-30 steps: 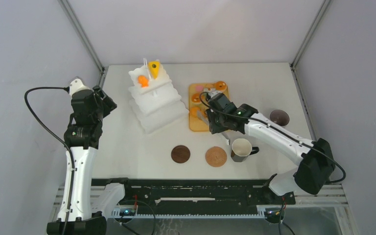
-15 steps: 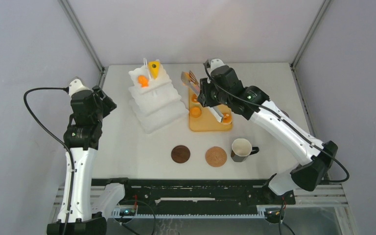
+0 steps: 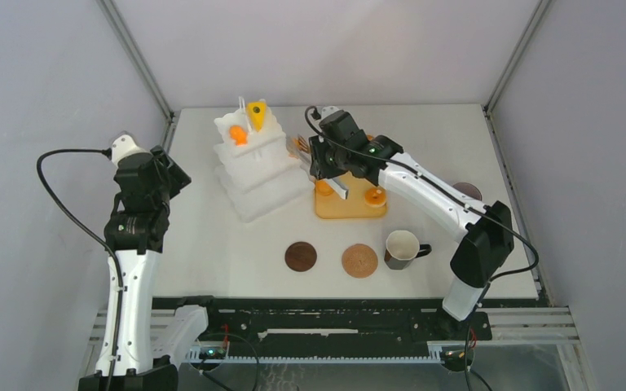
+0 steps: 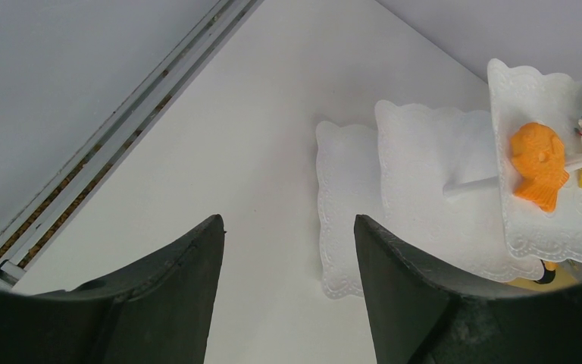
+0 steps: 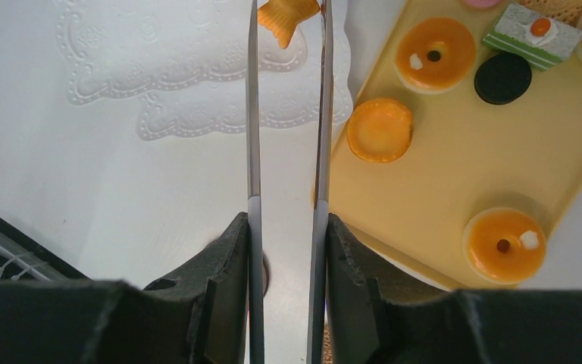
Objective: Serve the afternoon tea
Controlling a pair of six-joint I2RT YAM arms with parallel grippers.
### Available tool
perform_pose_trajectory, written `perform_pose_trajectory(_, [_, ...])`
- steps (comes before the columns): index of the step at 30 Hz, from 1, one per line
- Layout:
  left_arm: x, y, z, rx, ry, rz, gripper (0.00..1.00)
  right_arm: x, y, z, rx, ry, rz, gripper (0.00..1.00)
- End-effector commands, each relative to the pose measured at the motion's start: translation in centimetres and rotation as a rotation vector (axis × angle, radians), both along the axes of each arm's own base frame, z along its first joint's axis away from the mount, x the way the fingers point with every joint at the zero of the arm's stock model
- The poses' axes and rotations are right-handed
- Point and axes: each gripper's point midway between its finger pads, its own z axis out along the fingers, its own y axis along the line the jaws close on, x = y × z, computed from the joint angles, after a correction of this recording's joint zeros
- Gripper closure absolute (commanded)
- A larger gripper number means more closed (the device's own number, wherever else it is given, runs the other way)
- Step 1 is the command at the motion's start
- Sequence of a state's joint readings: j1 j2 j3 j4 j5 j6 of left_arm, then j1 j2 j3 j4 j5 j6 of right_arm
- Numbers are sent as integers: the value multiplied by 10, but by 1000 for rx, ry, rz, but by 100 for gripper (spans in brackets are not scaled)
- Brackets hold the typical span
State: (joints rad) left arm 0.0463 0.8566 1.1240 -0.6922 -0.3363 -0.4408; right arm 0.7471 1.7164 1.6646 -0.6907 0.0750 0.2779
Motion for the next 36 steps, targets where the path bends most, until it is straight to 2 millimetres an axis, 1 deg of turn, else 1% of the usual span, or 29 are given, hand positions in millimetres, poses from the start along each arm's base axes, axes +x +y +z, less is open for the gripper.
perform_pose_trajectory(1, [-3,9,14,36,-33,30,31,19,21,54,129,-136,28,91])
perform_pose_trajectory(4, [-3,11,13,46,-28,41,32,23,27,52,136,-136,36,91])
perform_pose_trajectory(9, [-5,14,13,57,-26,50,31,31,42,55,170,-150,61,92])
perform_pose_trajectory(14, [-3,14,12,57,-20,51,31,42,60,47,171,-129,83,92])
perform_pose_trajectory(17, [-2,14,12,57,-20,51,31,48,70,46,181,-129,96,92])
perform_pose_trajectory(21, [-2,15,11,61,-14,54,31,56,80,42,200,-129,96,92])
perform_pose_trajectory(23, [-2,15,11,63,-14,52,31,60,84,35,196,-117,92,90])
perform_pose_trajectory(25, [-1,15,11,63,-13,53,31,63,87,33,196,-114,87,83])
perform_pose_trajectory(28, [-2,15,11,65,-14,53,31,65,89,33,199,-115,81,60])
perform_pose_trajectory(29, [-2,15,11,65,-12,52,31,65,88,32,195,-116,79,56])
perform_pose_trajectory(36, [-1,14,9,59,-10,48,31,63,85,37,189,-128,74,51])
